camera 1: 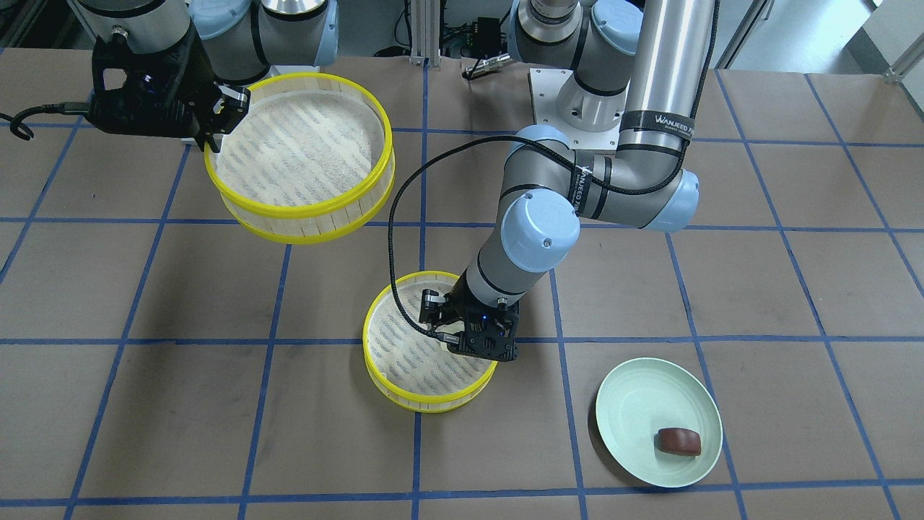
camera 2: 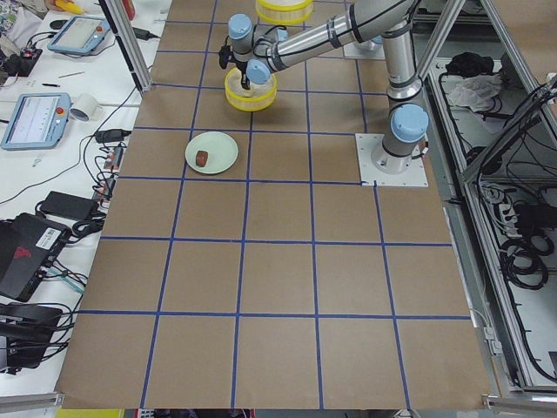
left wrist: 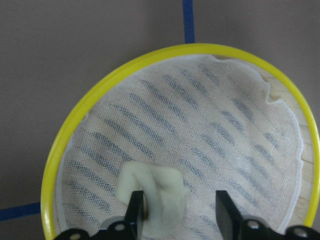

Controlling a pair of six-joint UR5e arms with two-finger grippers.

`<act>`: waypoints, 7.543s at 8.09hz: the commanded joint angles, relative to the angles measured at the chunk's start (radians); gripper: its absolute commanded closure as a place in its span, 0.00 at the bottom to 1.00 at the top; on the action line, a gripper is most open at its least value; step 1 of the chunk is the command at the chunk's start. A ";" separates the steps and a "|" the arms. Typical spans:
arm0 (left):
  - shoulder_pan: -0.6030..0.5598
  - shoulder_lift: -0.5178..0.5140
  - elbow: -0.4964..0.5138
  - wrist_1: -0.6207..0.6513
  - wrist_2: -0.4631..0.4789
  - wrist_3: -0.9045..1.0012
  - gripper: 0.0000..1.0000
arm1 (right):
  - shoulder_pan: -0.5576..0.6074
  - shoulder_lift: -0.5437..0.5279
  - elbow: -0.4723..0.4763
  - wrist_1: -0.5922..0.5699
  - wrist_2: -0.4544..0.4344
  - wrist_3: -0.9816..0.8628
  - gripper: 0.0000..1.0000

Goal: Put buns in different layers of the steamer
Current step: 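Carry the white bun with the left gripper into the bottom tier and release, then restack the top tier with the right gripper while the left returns to the plate, then grasp the dark red-brown bun with the left gripper and lift it, then open and withdraw the right gripper while the left gripper holds the bun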

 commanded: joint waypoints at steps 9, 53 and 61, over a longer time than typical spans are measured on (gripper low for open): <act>0.275 0.142 0.086 -0.150 0.087 0.390 0.00 | 0.002 0.005 0.000 -0.003 0.009 0.003 0.96; 0.300 0.079 0.094 -0.121 0.190 0.504 1.00 | 0.254 0.486 -0.040 -0.465 0.034 0.310 0.95; 0.300 0.074 0.092 -0.121 0.186 0.523 1.00 | 0.254 0.489 -0.034 -0.476 0.032 0.321 0.26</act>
